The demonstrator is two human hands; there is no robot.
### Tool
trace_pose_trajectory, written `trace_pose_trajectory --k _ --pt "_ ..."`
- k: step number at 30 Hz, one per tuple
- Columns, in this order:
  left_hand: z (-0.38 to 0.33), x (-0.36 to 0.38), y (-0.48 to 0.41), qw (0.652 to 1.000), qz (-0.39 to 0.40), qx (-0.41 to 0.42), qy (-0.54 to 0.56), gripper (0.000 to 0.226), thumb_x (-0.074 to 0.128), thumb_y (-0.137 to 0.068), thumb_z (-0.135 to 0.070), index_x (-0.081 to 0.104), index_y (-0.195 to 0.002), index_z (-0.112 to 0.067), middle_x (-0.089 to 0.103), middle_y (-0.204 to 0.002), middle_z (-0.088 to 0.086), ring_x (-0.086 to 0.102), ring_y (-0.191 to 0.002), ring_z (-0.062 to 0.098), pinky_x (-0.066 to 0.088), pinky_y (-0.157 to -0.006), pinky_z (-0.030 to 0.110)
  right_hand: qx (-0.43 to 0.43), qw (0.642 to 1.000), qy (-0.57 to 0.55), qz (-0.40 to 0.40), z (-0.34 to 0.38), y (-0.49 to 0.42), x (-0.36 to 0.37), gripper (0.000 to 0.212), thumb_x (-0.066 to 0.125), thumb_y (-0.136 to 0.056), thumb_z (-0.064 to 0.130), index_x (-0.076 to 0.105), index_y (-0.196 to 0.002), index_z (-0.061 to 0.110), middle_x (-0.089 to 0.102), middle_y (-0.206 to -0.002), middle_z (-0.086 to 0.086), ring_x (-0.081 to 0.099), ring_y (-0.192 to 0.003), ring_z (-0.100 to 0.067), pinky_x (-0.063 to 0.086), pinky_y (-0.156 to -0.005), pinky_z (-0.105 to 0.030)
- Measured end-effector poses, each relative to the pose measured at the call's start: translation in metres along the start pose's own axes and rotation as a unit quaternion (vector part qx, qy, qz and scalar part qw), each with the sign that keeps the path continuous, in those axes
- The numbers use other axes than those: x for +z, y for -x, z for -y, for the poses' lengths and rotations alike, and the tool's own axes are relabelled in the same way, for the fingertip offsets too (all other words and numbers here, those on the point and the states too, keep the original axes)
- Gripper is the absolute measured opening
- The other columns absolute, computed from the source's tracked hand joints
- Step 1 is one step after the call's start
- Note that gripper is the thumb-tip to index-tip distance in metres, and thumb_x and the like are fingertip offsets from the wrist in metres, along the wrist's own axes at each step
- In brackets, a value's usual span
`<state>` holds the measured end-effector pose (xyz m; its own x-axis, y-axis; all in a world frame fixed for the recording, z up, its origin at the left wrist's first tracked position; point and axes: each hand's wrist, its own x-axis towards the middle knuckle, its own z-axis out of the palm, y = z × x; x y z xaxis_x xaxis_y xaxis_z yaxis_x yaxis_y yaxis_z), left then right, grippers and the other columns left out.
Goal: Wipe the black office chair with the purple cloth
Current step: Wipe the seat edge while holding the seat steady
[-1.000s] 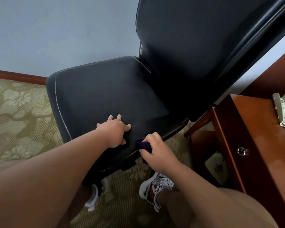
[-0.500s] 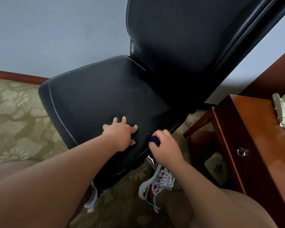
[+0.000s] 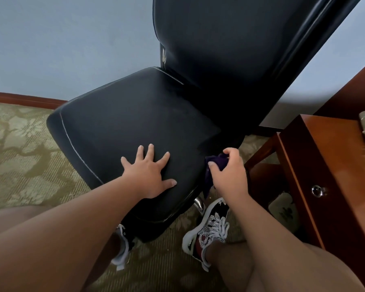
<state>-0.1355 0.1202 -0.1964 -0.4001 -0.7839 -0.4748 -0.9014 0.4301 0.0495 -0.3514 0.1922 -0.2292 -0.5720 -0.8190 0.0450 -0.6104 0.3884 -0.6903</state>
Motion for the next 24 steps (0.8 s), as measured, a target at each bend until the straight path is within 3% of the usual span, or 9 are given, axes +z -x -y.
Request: trace_pose_trajectory --k 4,7,14,17,24 --pt "0.003 0.012 0.0 1.0 0.022 0.007 -0.016 0.09 0.02 -0.087 -0.083 -0.023 -0.153 -0.04 -0.032 -0.161 0.007 -0.027 -0.148 0.036 -0.004 -0.116 0.068 0.016 0.997 0.048 0.053 0.002 0.005 0.007 0.029 0.058 -0.098 0.038 0.047 -0.117 0.019 0.044 -0.122 -0.006 0.055 -0.089 -0.021 0.043 -0.071 -0.029" --pt "-0.002 0.016 -0.004 0.999 0.029 -0.001 -0.014 0.088 0.019 -0.089 -0.081 -0.028 -0.151 -0.04 -0.038 -0.158 0.009 -0.032 -0.145 0.038 -0.009 -0.114 0.069 -0.023 0.989 0.106 0.104 0.009 0.017 0.007 0.025 0.052 -0.1 0.042 0.044 -0.113 0.022 0.042 -0.117 -0.001 0.052 -0.083 -0.018 0.038 -0.064 -0.028" --pt "-0.004 0.012 -0.005 0.999 0.053 -0.003 -0.007 0.087 0.021 -0.091 -0.079 -0.031 -0.149 -0.04 -0.041 -0.156 0.009 -0.035 -0.143 0.039 -0.01 -0.114 0.069 -0.145 0.954 0.159 0.208 0.013 0.073 0.008 0.02 0.043 -0.103 0.045 0.043 -0.113 0.027 0.039 -0.111 0.006 0.057 -0.087 -0.017 0.053 -0.073 -0.039" --pt "-0.005 0.011 -0.006 0.998 0.059 -0.006 0.003 0.087 0.023 -0.091 -0.079 -0.029 -0.149 -0.041 -0.041 -0.157 0.008 -0.035 -0.144 0.038 -0.01 -0.114 0.069 -0.129 0.962 0.158 0.183 0.011 0.057 0.006 0.016 0.042 -0.103 0.045 0.044 -0.105 0.029 0.042 -0.105 0.007 0.056 -0.082 -0.017 0.05 -0.069 -0.038" --pt "-0.009 -0.001 -0.006 0.997 0.074 0.014 0.012 0.087 0.034 -0.088 -0.08 -0.019 -0.151 -0.051 -0.031 -0.162 0.006 -0.025 -0.149 0.036 -0.004 -0.117 0.066 0.028 0.995 0.062 0.07 -0.003 0.002 0.005 0.009 0.049 -0.099 0.039 0.043 -0.1 0.032 0.059 -0.104 0.001 0.061 -0.083 -0.021 0.054 -0.074 -0.042"
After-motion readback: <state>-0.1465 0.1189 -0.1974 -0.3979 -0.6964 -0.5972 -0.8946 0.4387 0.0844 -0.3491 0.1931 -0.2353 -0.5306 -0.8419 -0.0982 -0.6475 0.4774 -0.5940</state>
